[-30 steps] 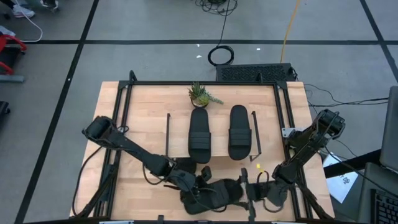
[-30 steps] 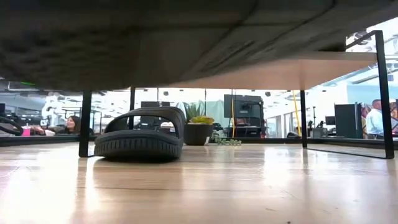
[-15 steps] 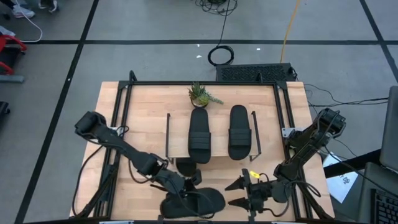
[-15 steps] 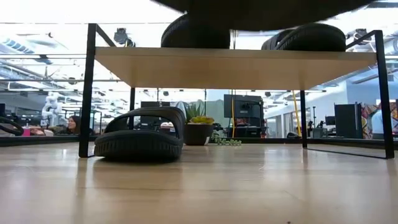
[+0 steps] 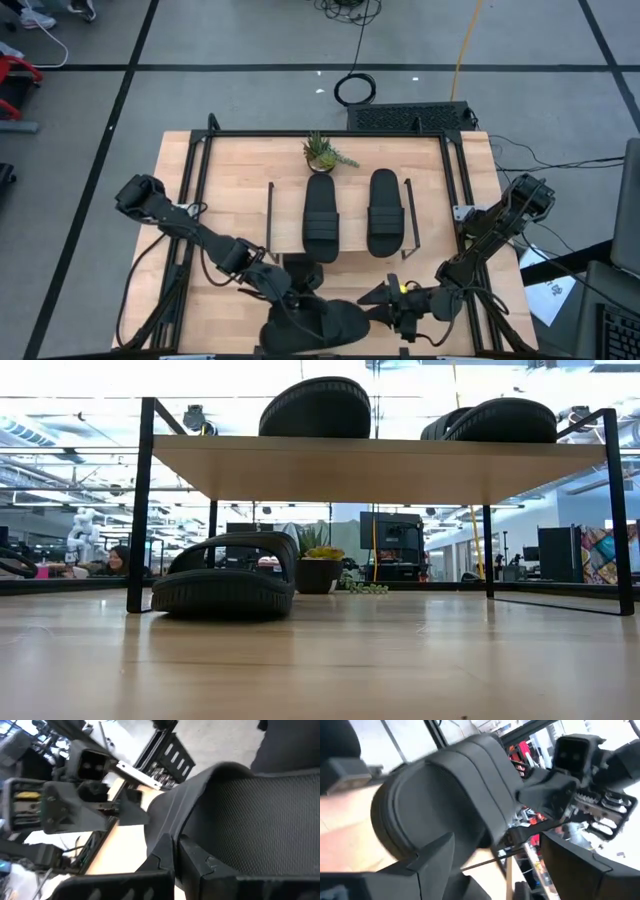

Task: Pick and place slides into the shelf
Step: Put the black sandal under the shelf

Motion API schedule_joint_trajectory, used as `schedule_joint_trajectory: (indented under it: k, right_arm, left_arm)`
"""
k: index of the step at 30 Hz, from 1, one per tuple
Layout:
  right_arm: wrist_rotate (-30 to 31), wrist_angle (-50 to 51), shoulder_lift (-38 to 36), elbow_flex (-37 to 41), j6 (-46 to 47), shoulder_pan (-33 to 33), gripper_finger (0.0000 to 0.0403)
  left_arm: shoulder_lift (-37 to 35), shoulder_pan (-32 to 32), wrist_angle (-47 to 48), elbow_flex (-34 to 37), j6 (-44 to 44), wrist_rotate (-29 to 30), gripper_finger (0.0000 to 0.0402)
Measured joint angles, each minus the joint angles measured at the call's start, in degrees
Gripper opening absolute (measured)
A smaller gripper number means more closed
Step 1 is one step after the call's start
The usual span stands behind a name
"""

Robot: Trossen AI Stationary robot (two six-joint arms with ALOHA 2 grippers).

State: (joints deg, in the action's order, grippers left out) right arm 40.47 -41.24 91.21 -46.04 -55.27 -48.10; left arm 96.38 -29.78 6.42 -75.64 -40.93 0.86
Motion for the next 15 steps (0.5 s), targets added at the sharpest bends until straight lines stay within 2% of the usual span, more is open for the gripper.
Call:
schedule_joint_trajectory:
  k: [10,15]
  right_arm:
    - [1.65,-4.83,4.52,-1.33,-10.20,0.75,0.0281]
    - [1.48,-5.74,5.67,-2.40,-11.94,1.07,0.0281]
  left_arm:
    - [0.00,1.68,-0.36,0.00,-0.60,-0.26,0.0000]
    - [0.04,2.34,-1.82,0.00,-0.62,-0.39,0.0000]
